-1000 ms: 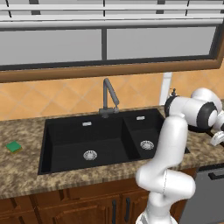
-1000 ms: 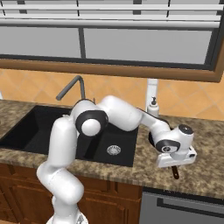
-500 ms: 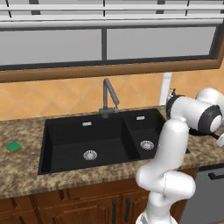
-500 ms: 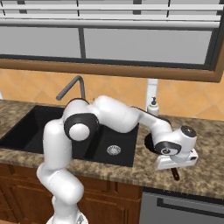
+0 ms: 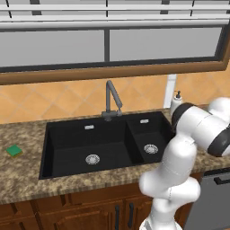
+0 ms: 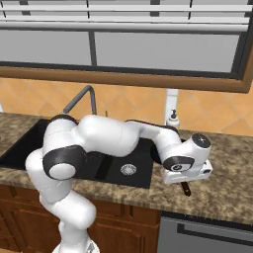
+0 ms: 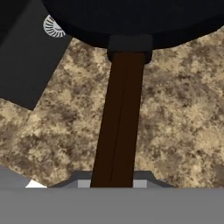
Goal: Pick the pan and sponge and place them into the sink. Then turn on the water.
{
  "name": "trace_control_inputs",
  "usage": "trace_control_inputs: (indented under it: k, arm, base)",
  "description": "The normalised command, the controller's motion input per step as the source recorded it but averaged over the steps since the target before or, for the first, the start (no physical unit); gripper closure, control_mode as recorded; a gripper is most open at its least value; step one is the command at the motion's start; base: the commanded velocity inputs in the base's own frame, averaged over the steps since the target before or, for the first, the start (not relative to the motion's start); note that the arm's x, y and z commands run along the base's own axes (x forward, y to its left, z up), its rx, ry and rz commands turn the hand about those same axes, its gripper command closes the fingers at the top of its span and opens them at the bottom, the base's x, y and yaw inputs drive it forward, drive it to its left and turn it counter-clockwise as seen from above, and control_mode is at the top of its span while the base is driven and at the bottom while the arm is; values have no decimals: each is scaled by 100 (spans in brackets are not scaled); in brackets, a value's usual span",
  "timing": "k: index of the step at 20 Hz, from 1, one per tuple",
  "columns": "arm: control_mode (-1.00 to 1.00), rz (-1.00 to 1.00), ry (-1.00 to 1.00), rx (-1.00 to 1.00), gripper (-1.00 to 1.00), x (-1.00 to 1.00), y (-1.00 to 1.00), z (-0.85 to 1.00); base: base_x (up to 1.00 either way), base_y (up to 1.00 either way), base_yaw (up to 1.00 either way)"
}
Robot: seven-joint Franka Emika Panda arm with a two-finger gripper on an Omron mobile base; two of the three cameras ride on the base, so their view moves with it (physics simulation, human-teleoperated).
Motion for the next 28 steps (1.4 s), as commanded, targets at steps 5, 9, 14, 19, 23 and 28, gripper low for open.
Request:
trace_control_inputs:
  k: [5,9,14,19,23,28]
  arm:
    - [-100,5,-5,1,100,-16,14,24]
    - [-100,7,-7,0,100,-32,33,15]
    - [-100,11,-10,0,100,-29,24,21]
    - [-100,9,-6,0,100,-19,30,18]
    - [-100,4,0,0,100,-1,29,24]
    - [-100,3,3,0,100,0,38,31]
  base:
    - [0,0,0]
    - [0,0,0]
    - [0,0,0]
    - [0,0,0]
    - [0,0,0]
    - [0,0,0]
